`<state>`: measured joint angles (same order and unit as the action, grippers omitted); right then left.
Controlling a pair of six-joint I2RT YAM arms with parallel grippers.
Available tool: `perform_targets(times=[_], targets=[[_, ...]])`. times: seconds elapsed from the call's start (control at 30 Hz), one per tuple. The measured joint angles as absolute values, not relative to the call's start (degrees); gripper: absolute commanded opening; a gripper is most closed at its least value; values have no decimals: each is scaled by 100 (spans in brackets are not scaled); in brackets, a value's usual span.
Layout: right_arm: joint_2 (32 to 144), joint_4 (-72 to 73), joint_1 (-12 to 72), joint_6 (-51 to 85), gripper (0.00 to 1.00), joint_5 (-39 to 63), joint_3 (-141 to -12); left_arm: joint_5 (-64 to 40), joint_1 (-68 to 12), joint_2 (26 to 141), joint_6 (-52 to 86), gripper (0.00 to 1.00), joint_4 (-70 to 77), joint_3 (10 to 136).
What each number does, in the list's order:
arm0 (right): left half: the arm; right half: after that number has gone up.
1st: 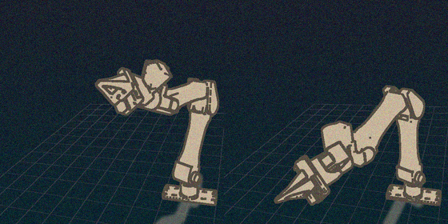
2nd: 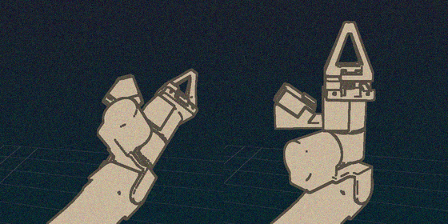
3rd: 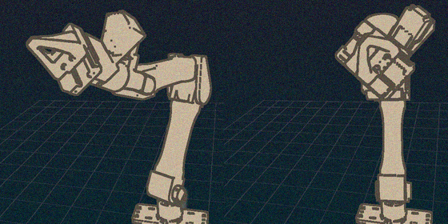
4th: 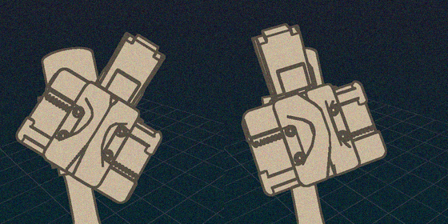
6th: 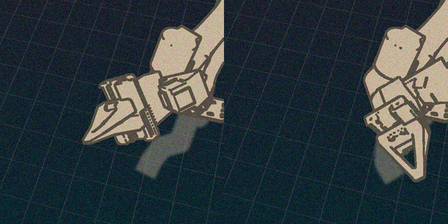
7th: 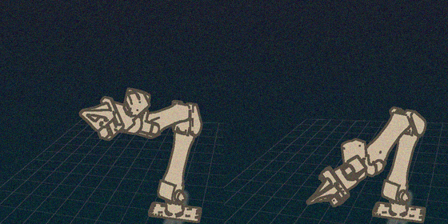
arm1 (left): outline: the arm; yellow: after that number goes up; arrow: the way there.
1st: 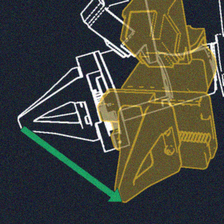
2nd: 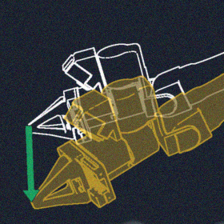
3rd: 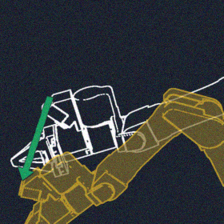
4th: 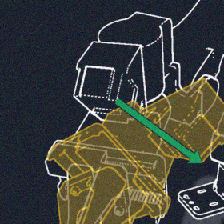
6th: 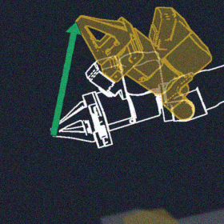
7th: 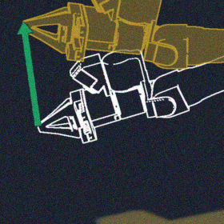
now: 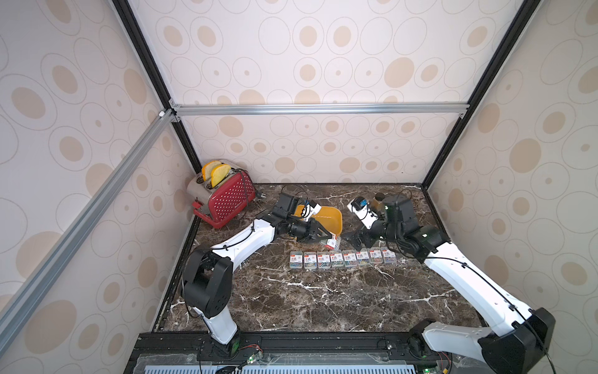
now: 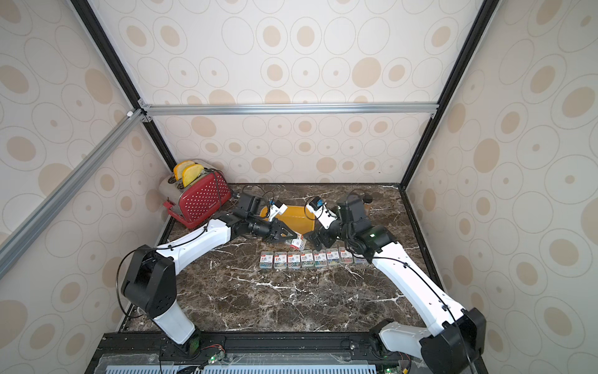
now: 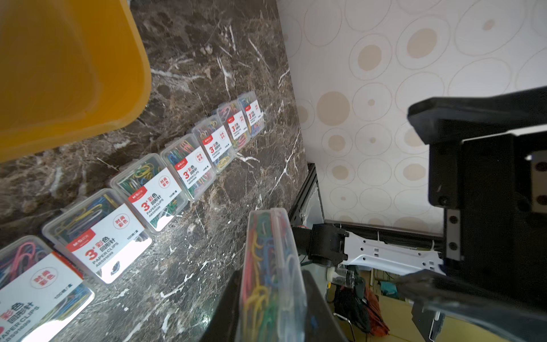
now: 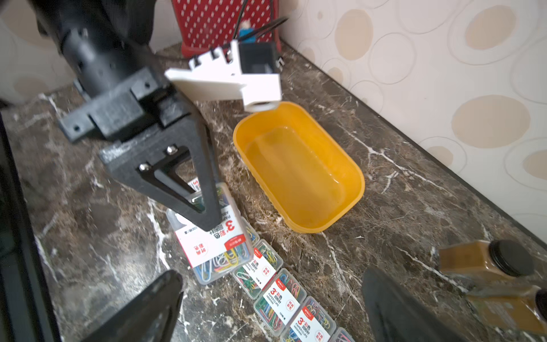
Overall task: Take the paper clips out of the storage box
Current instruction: Place the boxed paper clips at the center of the board.
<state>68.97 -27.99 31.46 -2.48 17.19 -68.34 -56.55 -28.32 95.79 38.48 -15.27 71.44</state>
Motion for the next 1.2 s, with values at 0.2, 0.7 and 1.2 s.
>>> perform_targets(times=[0.2,0.7,1.2], targets=[[7288,-3216,2578,1055,100,2438,-7437,-5402,-2790,9308,4034,0,-827,6814],[8337,-2757,2220,5778,100,4237,-7491,-3524,-2904,8473,3588,0,764,5885],[8340,-1431,2233,8125,100,4501,-7091,-1927,-3625,8464,2554,0,1240,5846]])
